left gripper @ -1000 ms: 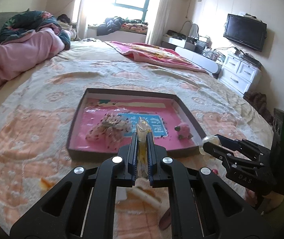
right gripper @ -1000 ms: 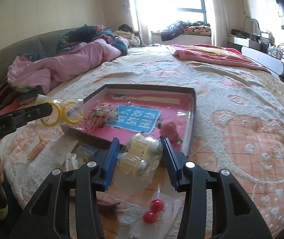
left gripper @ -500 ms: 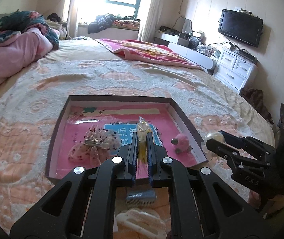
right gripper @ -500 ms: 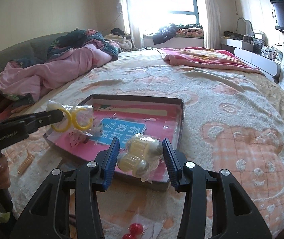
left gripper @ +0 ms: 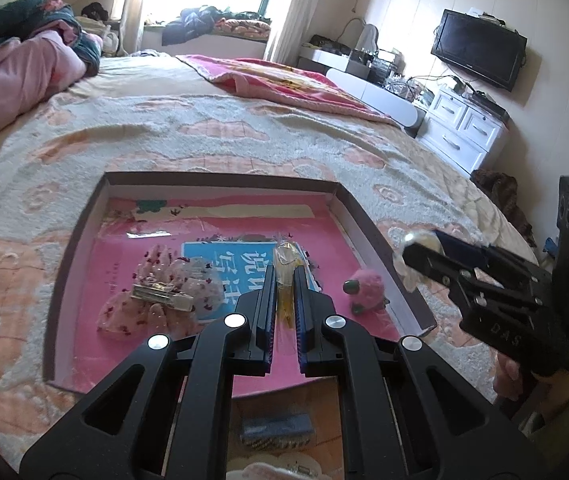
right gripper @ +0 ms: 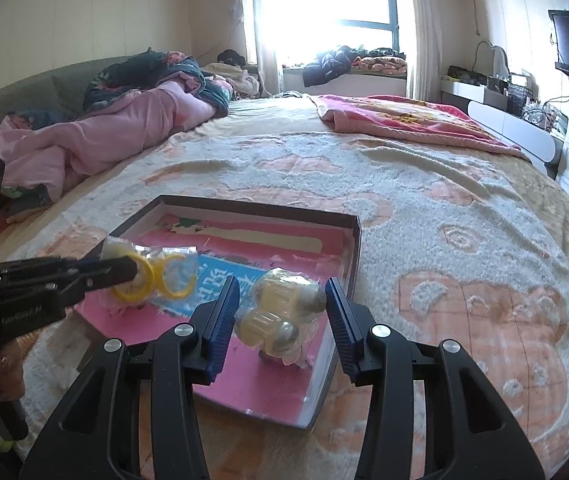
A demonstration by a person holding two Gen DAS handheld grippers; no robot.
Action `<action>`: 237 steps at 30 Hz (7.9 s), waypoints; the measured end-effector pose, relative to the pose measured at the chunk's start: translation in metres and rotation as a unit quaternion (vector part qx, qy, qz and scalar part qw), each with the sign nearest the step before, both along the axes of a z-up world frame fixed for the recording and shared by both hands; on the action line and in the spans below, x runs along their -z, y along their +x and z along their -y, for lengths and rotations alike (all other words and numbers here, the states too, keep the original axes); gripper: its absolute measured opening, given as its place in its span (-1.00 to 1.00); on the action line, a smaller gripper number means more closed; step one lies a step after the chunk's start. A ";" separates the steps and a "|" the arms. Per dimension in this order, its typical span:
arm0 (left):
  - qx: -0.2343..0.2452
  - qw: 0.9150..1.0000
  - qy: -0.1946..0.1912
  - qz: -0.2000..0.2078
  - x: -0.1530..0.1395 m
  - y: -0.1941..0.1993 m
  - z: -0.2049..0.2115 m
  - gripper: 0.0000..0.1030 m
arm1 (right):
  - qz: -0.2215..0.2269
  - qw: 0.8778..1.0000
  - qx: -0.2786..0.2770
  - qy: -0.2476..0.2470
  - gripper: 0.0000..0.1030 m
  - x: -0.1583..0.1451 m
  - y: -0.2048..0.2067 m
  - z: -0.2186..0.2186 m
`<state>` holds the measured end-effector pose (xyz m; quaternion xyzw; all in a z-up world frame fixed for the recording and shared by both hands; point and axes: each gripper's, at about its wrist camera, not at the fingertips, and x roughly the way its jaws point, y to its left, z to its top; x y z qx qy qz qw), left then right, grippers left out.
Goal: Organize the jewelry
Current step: 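Carry the bangles and pearl earring package over the pink tray with both tools, then open both grippers to drop the bangles and earrings into the tray, then withdraw both tools from the tray toward the remaining accessories, then close the left gripper on the orange spiral hair tie while the right grasps the brown clip, then carry the spiral hair tie and brown clip over the pink tray with both tools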
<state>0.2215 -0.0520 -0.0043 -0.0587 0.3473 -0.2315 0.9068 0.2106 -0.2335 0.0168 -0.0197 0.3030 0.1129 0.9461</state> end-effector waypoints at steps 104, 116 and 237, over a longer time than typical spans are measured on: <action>-0.166 0.984 -0.017 0.061 -0.027 -0.103 -0.111 0.78 | 0.035 0.992 -0.112 -0.039 0.71 0.000 -0.115 -0.044; -0.186 0.981 0.019 0.056 -0.016 -0.123 -0.126 0.78 | 0.015 0.987 -0.152 -0.055 0.71 0.017 -0.130 -0.063; -0.019 0.998 0.053 0.018 0.002 -0.043 0.025 -0.78 | -0.031 0.998 -0.063 -0.003 -0.76 0.013 -0.058 0.010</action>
